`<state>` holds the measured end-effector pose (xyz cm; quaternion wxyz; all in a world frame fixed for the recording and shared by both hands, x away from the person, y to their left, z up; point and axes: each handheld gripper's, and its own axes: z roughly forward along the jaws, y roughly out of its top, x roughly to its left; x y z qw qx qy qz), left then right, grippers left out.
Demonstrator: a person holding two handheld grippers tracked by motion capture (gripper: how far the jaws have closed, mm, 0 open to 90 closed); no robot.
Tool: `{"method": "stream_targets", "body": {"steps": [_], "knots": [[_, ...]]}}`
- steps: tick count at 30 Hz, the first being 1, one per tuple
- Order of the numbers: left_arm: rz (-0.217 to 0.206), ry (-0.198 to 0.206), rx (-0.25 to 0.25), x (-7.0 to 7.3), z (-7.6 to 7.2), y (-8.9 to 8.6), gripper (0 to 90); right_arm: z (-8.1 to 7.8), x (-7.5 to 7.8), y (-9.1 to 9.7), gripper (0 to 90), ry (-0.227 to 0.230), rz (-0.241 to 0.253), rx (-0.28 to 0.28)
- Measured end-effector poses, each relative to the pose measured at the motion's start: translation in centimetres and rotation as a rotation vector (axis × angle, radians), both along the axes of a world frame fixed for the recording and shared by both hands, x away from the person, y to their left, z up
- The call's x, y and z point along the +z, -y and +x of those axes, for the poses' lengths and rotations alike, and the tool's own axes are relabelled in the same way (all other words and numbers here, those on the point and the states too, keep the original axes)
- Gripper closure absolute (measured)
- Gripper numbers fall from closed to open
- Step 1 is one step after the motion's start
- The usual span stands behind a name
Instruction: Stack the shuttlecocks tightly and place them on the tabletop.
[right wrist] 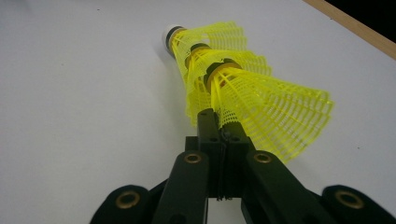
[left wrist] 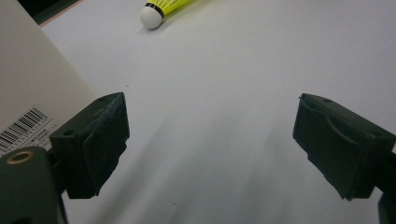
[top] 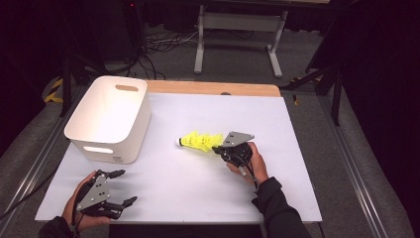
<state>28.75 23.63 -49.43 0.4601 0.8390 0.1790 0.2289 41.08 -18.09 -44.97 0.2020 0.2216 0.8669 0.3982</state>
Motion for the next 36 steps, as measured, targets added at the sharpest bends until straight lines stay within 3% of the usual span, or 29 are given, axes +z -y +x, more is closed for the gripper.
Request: {"method": "stream_targets", "body": {"steps": [13,21,28,36], "knots": [[0.010,-0.001,-0.007,-0.1,0.0,0.0,11.6,0.1,0.2,-0.9,89.7,0.018,-0.003,0.010],[0.009,-0.004,-0.006,-0.1,0.0,0.1,11.6,0.0,0.6,-0.7,89.5,0.017,0.032,0.018],[0.014,-0.007,-0.012,-0.1,0.0,0.2,11.7,0.2,0.0,-1.3,88.1,-0.015,-0.017,0.048],[0.020,-0.012,-0.023,-0.2,0.0,0.4,11.8,0.7,-0.8,-2.1,83.2,-0.031,-0.036,0.035]]}}
